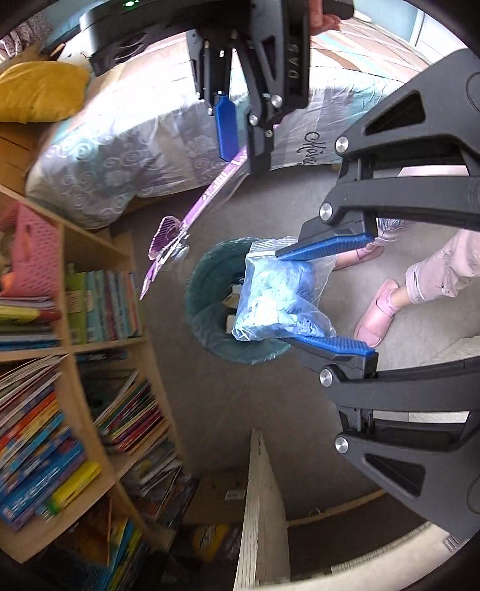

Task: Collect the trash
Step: 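Carry the blue clay bag and purple toothbrush package over the teal bin, then open both tools over the teal bin to drop the bag and package, then swing both open tools back toward the desk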

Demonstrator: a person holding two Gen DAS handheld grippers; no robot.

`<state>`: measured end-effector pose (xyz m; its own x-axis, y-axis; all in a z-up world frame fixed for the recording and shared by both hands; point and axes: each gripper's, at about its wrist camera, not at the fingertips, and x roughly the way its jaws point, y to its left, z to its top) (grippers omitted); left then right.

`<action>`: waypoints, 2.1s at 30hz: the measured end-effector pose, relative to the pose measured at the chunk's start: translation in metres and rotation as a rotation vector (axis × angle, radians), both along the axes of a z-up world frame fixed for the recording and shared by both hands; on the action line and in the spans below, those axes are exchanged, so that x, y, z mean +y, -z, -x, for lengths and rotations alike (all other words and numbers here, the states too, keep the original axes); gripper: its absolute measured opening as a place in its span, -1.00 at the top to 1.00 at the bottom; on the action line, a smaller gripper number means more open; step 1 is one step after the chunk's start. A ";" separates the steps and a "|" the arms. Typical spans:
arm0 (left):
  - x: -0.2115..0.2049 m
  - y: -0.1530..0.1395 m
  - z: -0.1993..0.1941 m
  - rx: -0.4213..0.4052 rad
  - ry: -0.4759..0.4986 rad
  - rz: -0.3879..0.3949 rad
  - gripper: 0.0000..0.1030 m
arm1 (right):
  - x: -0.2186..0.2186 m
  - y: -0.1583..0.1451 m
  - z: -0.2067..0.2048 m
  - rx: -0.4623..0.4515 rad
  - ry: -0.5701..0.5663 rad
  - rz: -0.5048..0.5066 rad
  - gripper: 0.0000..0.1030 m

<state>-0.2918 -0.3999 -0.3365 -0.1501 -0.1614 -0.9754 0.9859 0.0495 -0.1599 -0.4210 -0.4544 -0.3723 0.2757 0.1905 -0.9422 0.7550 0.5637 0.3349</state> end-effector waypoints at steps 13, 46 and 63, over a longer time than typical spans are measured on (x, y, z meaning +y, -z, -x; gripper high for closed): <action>-0.018 0.068 -0.002 0.052 0.052 -0.063 0.32 | -0.018 0.070 -0.002 0.000 0.109 -0.070 0.19; -0.007 0.020 0.002 -0.029 0.048 0.038 -0.86 | -0.027 0.012 0.037 0.047 0.246 0.130 -0.73; 0.037 -0.127 0.011 -0.131 -0.033 0.179 -0.87 | -0.005 -0.121 0.047 0.025 0.128 0.258 -0.77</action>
